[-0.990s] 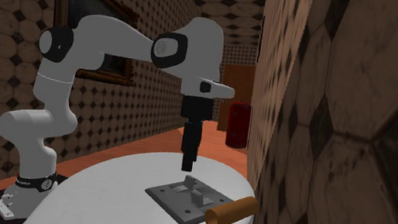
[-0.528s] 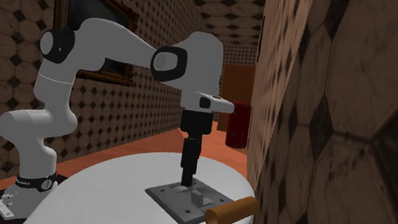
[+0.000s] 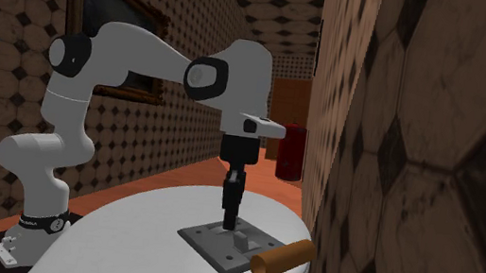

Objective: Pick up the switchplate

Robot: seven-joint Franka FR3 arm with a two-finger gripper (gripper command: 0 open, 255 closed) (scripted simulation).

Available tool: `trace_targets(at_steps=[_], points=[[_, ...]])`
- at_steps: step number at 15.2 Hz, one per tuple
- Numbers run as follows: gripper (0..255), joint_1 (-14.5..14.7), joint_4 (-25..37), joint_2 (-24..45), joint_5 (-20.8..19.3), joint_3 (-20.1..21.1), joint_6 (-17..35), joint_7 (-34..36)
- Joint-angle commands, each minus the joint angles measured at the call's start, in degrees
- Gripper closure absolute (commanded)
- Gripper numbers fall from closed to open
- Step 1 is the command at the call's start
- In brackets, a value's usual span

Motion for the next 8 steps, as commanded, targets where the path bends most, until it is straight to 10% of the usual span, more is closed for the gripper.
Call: trace_targets(at_steps=[1,8], points=[[255,0.0,0.0,0.1,0.0,0.0,0.0,0.0],[255,-0.1,4.1,-0.3,0.0,0.0,-4.5,-0.2]])
